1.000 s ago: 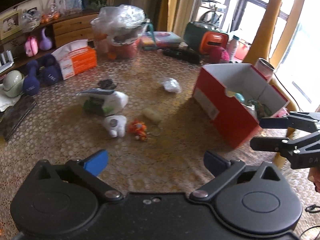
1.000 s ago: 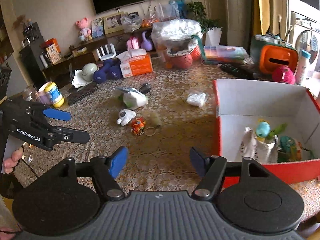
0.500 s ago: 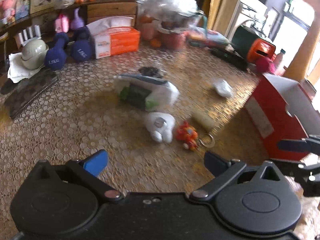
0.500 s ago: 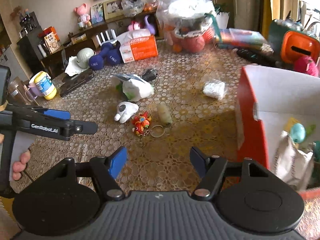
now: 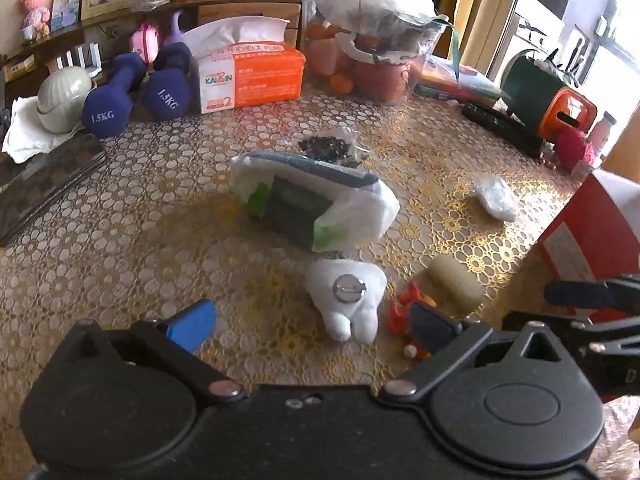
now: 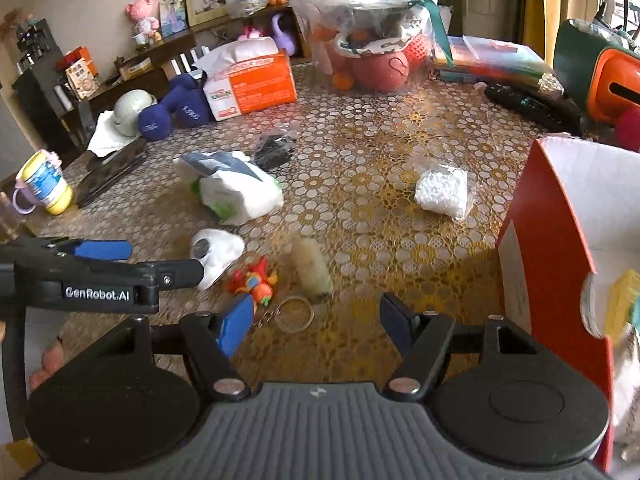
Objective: Organize objects
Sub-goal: 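Grasp the white tooth-shaped plush with the left tool while the right tool grasps the beige cylinder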
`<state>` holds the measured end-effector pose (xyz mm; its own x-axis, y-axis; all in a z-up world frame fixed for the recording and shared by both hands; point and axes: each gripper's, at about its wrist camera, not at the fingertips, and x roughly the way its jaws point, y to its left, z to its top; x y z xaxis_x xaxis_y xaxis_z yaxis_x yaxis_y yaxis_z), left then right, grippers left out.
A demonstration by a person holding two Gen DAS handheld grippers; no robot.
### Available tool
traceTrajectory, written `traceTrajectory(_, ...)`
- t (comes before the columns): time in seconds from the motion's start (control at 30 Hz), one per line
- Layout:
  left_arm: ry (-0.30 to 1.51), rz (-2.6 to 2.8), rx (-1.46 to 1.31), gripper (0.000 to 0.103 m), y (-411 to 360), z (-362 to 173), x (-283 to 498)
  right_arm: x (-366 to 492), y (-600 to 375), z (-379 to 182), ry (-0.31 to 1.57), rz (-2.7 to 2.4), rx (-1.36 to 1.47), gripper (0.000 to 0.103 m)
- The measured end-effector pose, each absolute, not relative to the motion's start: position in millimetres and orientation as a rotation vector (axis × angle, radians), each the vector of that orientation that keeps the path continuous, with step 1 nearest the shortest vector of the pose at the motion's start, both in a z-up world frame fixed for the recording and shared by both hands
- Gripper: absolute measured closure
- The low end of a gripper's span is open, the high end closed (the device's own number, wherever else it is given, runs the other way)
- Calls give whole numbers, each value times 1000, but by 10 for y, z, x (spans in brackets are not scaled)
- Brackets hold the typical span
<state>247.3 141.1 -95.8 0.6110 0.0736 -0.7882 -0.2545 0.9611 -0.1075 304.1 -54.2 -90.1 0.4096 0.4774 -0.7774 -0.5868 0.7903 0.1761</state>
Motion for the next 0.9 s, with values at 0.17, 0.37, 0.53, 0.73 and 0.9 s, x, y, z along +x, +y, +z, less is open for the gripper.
traceTrajectory(0.17, 856, 201, -119, 1, 1295, -1034, 2500, 3163, -451, -1027, 930, 671, -131, 34)
traceTrajectory(0.37, 865, 207, -129, 1, 1310, -1136, 2582, 3260, -370, -1159, 944, 670, -133, 35)
traceTrajectory(0.53, 852, 218, -113, 2, 1320, -1176, 2606, 3320, -322, -1205, 942, 672, -143, 37)
traceTrajectory(0.73, 853, 222, -120, 16, 1370, -1212, 2630, 3361, -236, -1248, 943, 683, -158, 49)
traceTrajectory(0.9, 836, 228, -101, 28, 1363, -1216, 2622, 3373, -175, -1276, 932, 677, -179, 58)
